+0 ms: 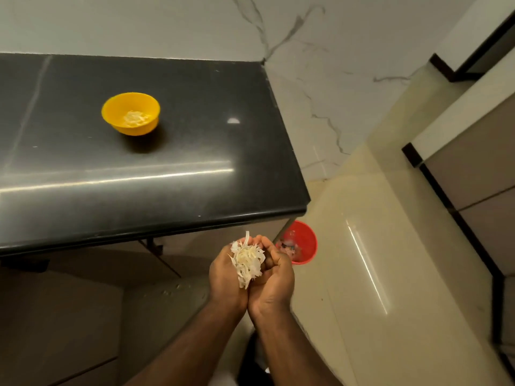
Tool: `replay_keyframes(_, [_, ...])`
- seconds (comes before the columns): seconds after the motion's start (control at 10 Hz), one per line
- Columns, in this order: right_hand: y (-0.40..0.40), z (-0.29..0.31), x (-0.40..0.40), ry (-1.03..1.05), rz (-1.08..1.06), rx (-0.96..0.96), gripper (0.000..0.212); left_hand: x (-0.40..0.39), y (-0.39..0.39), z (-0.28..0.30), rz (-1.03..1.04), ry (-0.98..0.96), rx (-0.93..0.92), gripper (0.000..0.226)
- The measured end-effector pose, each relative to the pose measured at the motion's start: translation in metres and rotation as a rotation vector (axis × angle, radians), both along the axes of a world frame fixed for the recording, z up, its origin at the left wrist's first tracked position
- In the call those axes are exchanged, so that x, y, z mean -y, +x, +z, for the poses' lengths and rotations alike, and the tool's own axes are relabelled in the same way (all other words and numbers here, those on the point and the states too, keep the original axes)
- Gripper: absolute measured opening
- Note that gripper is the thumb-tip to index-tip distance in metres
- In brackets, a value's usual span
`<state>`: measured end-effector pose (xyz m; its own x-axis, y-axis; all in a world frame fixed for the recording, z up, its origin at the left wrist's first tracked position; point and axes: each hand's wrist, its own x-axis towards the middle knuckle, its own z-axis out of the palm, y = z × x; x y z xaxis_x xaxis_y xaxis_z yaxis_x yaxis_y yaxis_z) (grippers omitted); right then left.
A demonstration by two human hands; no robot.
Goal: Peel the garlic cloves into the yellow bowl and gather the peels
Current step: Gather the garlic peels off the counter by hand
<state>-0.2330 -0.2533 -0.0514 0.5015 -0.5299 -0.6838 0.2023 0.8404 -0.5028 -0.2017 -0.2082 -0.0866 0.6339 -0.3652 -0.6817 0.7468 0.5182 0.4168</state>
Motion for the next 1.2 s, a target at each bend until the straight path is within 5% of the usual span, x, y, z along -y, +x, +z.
replay_keyframes(0.1, [-0.013,-0.021,0.051,0.014,-0.078,-0.019,0.036,0.054,-0.013,-0.006,-0.064,0.088,0.023,0.024])
replay_keyframes(0.4, [-0.023,-0.105,0.208,0.076,-0.101,-0.169,0.031,0.213,-0.025,-0.083,-0.119,0.229,-0.102,0.033])
replay_keyframes(0.7, [0.024,-0.255,0.331,0.108,0.154,-0.418,0.027,0.333,0.01,-0.22,-0.096,0.411,-0.224,0.042])
replay_keyframes(1.2, [0.061,-0.417,0.372,0.154,0.393,-0.661,0.029,0.356,0.047,-0.385,-0.467,0.59,-0.141,0.036])
